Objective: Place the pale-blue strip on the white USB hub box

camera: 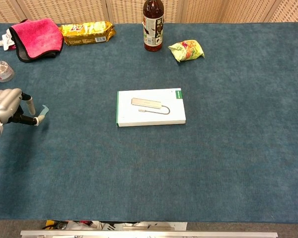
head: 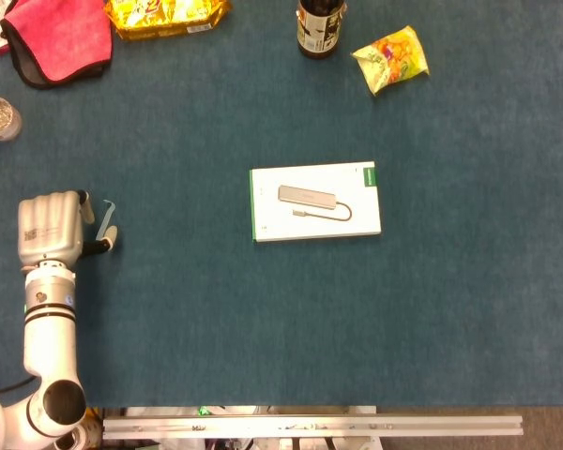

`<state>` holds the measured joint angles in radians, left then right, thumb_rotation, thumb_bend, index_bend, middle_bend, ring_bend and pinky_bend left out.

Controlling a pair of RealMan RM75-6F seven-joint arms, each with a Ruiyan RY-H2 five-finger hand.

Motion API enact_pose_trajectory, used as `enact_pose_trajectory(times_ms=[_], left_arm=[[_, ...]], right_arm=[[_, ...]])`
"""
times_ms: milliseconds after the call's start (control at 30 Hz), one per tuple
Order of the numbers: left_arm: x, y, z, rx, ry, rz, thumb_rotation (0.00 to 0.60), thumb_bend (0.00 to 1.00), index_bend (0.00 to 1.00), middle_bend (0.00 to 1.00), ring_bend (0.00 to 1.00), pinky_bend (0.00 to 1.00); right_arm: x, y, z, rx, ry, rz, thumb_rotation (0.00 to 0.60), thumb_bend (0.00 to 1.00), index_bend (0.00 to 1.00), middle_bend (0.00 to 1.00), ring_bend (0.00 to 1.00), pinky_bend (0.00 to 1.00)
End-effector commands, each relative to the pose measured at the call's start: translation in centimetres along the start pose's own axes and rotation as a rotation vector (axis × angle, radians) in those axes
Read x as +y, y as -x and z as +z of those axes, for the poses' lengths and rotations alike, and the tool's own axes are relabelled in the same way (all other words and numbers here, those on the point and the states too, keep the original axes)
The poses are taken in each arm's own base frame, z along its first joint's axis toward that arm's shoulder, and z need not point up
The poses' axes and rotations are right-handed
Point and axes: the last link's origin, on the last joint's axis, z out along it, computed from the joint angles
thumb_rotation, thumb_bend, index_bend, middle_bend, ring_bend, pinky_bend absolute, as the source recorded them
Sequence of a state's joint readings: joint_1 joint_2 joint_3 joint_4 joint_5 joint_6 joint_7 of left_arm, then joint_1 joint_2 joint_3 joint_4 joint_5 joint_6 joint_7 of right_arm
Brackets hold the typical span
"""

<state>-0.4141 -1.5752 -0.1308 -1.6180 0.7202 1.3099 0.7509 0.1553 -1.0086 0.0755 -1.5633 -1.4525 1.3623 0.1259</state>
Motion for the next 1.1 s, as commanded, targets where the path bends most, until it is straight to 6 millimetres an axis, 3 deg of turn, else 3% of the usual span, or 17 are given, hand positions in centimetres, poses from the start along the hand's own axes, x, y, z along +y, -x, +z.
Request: enact_pose_trajectory(times_ms=[33,767,900,1100], left_arm=[[0.2,0.2,0.1,0.001,-0.004,0.002,0.359,0.25,0.5,0.99,1.0,1.0],[0.7,0.8,1.1,-0.017,-0.025,-0.035,0.419,0.25,0.52,0.99,1.0,1.0],[0.8,0.8,1.2,-0.018,-0.023,-0.042,0.481,0.25,0.54,0.99,1.0,1.0],[0.9,0.7,1.3,-0.014,-0.023,-0.053,0.495,0.25,0.56,0.99,1.0,1.0]], right_arm=[[0.1,0.0,0.0,-0.002,0.002,0.0,0.505,0.26,0.26,0.45,0.38,0.41],[0.3,-0.1,-0.3,-0.008,0.017,-0.006,0.505,0.26,0.26,0.45,0.38,0.41],[0.3,-0.1,-0.3,-0.008,0.018,-0.006,0.503,0.26,0.26,0.45,0.38,0.41],[0.3,0.0,-0.3,-0.01,0.021,-0.008,0.505,0.26,0.26,0.45,0.38,0.41]])
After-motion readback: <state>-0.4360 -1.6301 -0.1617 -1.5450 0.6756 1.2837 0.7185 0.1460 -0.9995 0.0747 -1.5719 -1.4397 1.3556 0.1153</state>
